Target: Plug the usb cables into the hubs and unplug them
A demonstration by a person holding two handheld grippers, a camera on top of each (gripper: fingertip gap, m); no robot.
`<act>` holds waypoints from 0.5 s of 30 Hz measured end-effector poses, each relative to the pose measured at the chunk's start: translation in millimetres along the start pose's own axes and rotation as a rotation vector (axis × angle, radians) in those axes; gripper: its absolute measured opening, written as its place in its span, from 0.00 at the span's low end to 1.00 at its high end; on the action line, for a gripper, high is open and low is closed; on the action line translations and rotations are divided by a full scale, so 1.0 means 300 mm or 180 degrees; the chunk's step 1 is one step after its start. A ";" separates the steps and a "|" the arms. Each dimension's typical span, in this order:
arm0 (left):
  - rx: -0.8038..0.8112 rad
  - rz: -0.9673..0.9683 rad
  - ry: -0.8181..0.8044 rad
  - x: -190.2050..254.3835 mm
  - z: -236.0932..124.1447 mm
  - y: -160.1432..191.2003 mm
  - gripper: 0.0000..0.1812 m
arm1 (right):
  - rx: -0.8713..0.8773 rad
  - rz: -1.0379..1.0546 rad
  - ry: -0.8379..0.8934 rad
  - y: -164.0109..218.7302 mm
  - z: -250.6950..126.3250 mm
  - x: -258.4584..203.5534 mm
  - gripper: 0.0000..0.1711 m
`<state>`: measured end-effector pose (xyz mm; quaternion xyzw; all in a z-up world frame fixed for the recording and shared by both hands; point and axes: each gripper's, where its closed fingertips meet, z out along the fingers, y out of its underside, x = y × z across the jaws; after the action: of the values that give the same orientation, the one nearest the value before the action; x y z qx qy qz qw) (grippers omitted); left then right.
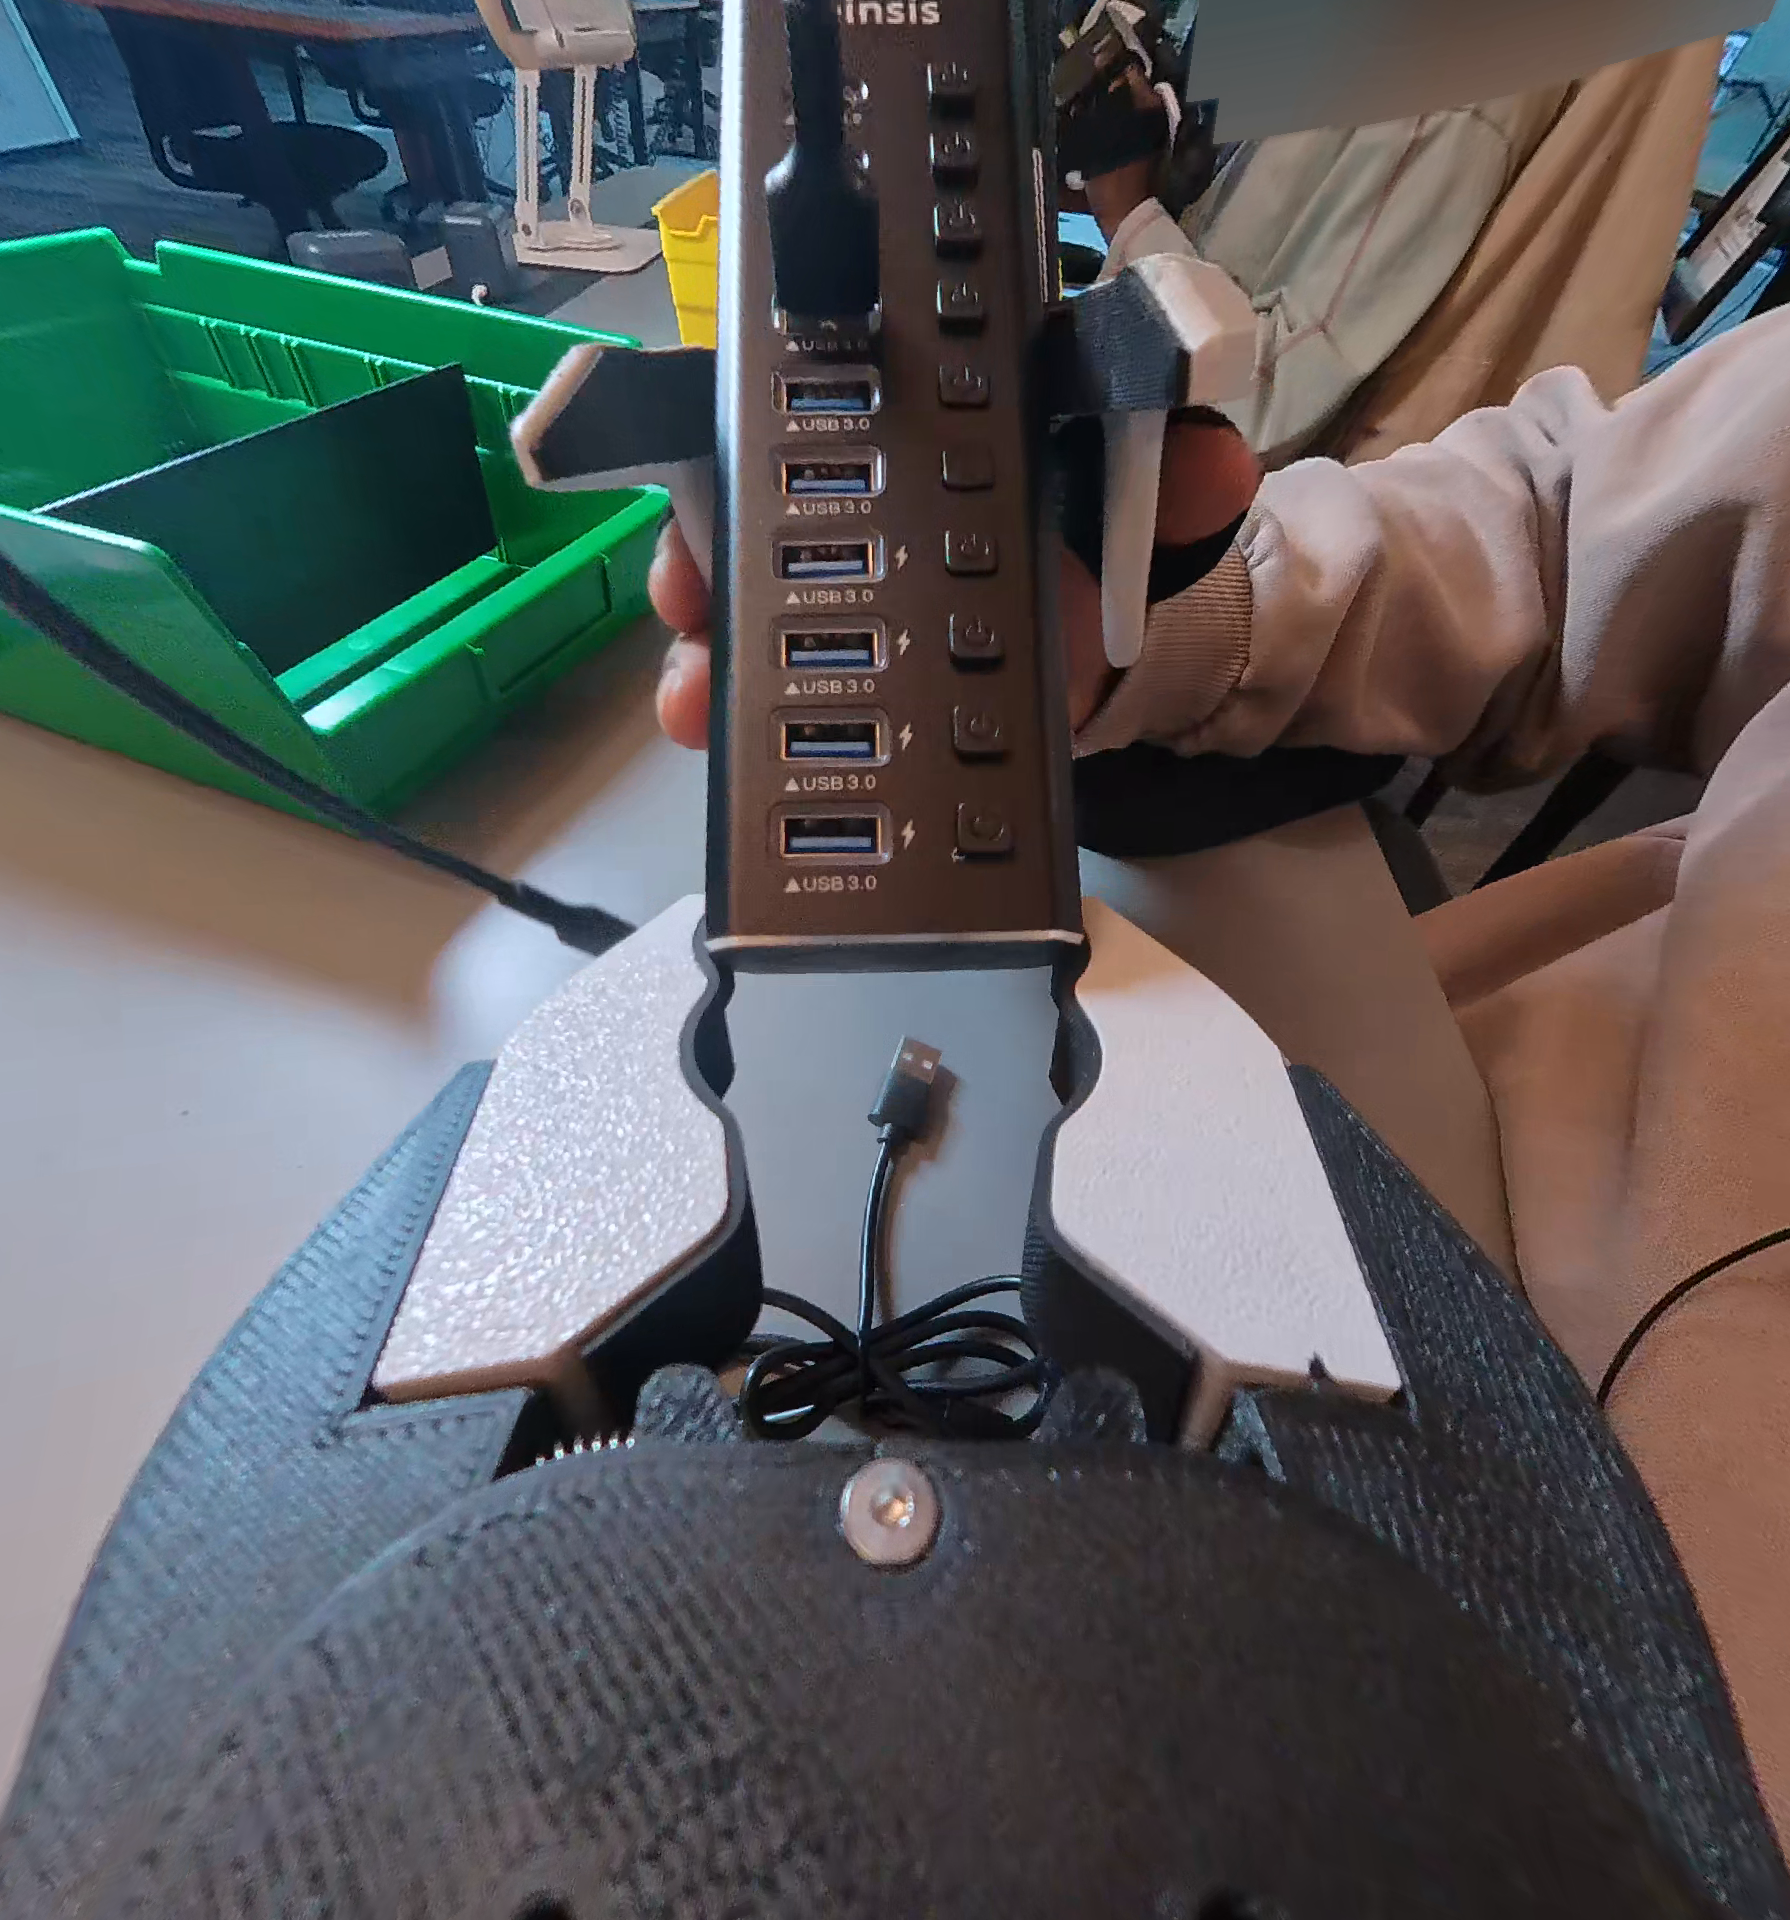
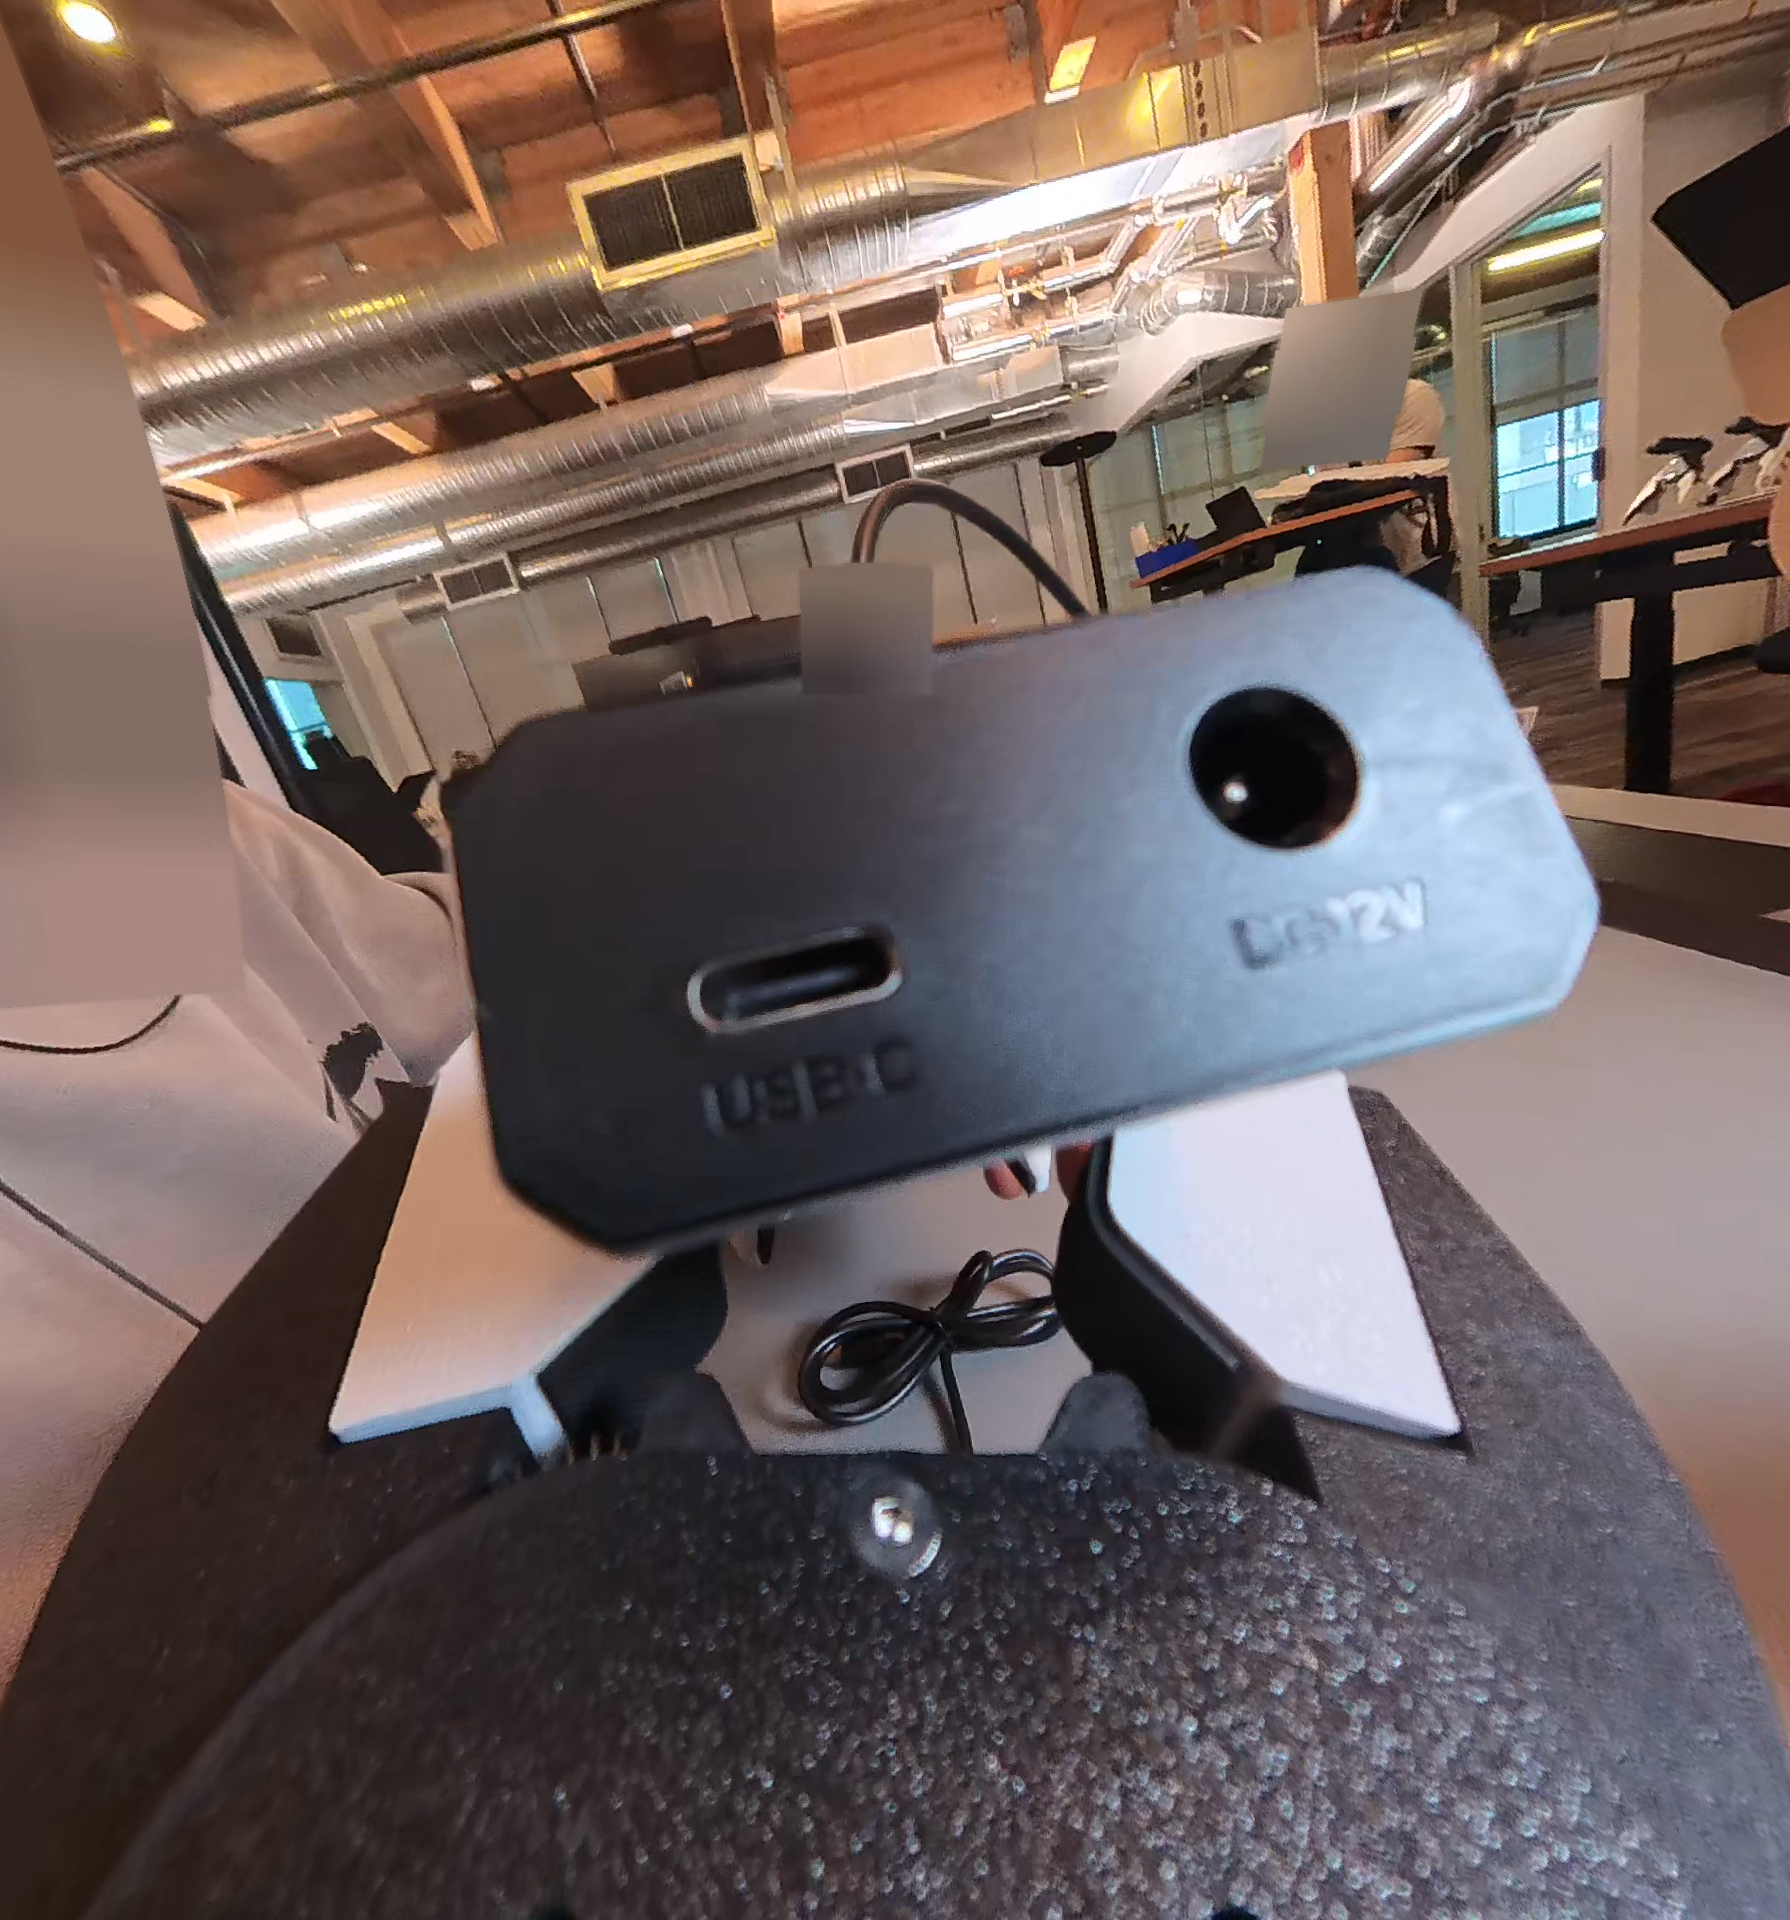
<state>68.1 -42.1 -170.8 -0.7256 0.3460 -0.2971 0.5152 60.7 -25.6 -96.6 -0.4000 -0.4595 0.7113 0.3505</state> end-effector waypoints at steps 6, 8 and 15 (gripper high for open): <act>-0.0118 -0.0054 0.0120 0.005 0.002 0.018 0.36 | 0.0040 0.0024 -0.0031 -0.032 -0.025 0.004 0.45; -0.0467 0.0120 0.0007 -0.027 -0.011 0.082 0.37 | 0.0119 -0.0032 0.0020 -0.074 -0.061 0.019 0.44; -0.1566 0.0742 0.0118 -0.017 0.037 0.267 0.30 | 0.0212 -0.0104 0.0379 -0.148 -0.173 0.101 0.41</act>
<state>58.3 -50.3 -250.7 -0.7787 0.4983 -0.1560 0.3477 99.5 34.8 -76.0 -0.4222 -0.4204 0.6954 0.4018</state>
